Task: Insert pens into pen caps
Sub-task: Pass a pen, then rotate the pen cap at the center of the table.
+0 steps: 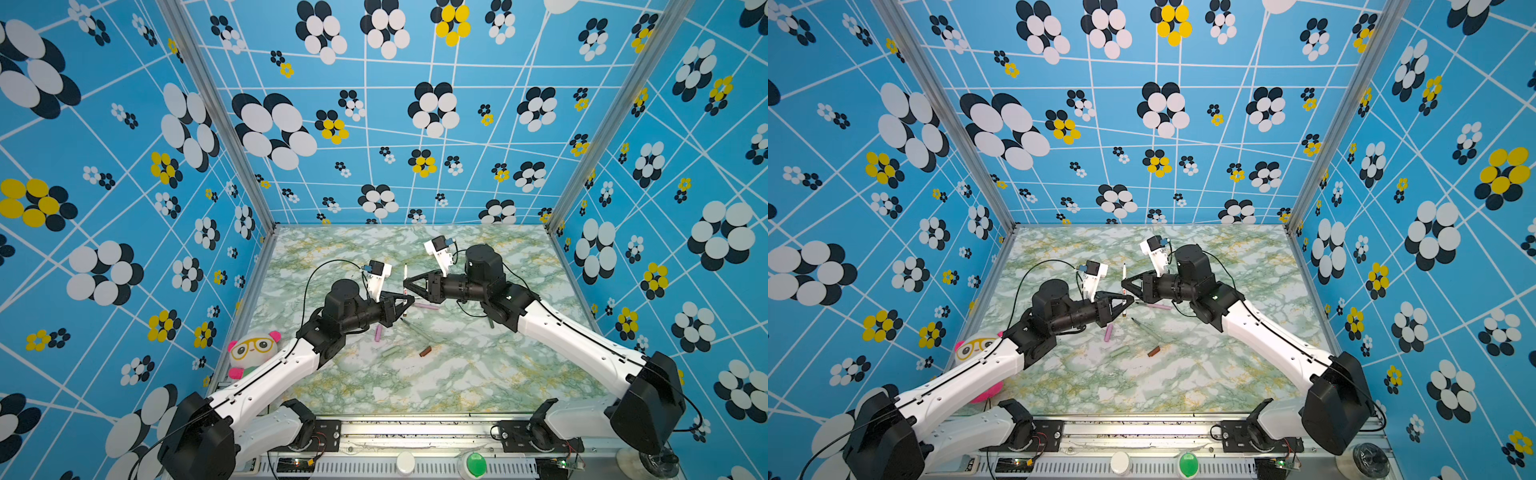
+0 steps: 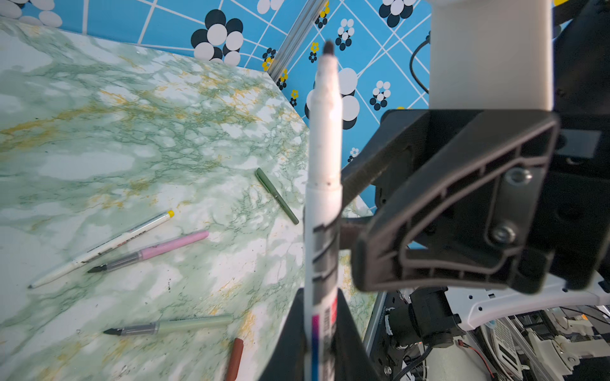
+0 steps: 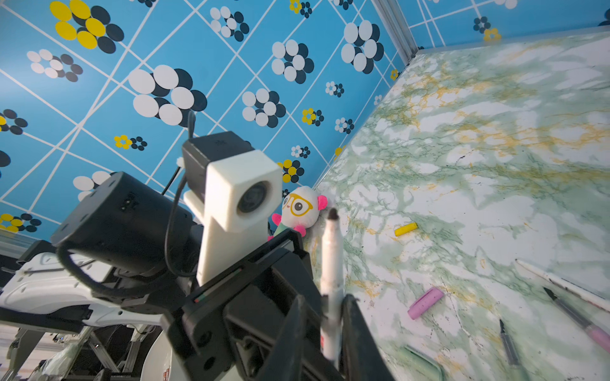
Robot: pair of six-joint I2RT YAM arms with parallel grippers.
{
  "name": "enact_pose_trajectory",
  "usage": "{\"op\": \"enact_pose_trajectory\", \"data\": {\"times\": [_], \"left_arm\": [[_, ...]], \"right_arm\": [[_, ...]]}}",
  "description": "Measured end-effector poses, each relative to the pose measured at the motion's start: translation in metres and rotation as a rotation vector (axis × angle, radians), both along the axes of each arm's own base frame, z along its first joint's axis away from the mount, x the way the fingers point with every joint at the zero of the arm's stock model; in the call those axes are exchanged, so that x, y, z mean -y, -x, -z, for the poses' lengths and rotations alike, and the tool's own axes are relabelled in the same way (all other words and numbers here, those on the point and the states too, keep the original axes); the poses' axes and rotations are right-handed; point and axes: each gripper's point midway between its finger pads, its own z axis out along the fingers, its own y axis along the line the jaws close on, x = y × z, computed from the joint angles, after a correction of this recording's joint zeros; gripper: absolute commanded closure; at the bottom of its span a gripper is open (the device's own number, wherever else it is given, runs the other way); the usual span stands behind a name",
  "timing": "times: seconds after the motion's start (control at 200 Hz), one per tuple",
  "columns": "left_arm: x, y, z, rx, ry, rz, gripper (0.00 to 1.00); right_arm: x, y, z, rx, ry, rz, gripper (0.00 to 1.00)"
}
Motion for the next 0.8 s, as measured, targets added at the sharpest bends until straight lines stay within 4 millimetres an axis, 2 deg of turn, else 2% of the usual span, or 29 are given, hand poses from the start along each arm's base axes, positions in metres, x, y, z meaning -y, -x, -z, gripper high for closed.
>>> {"op": "enact_pose_trajectory", "data": {"times": [0.18,0.315,0.405,0.51,0.65,0.8], "left_arm": [[-0.013,0.000,0.019,-0.021,-0.110,-0.051,1.00],[-0.028,0.006,0.024,-0.016,-0.189,-0.085,1.00],[-0.039,0.011,0.025,-0.012,-0.223,-0.111,1.00],[-0.049,0.016,0.023,-0.004,-0.240,-0.139,1.00],[-0.059,0.020,0.031,-0.021,-0.270,-0.169,1.00],[-0.065,0.023,0.047,-0.052,-0.302,-0.187,1.00]], "right_arm": [[0.017,0.003,-0.011,0.050,0.037,0.062,0.63],[0.032,-0.002,0.006,0.005,0.145,0.138,0.63],[0.043,-0.005,0.032,-0.058,0.257,0.189,0.62],[0.052,0.002,0.078,-0.161,0.407,0.210,0.61],[0.052,0.030,0.141,-0.299,0.587,0.176,0.57],[0.050,0.061,0.194,-0.436,0.732,0.148,0.57]]}}
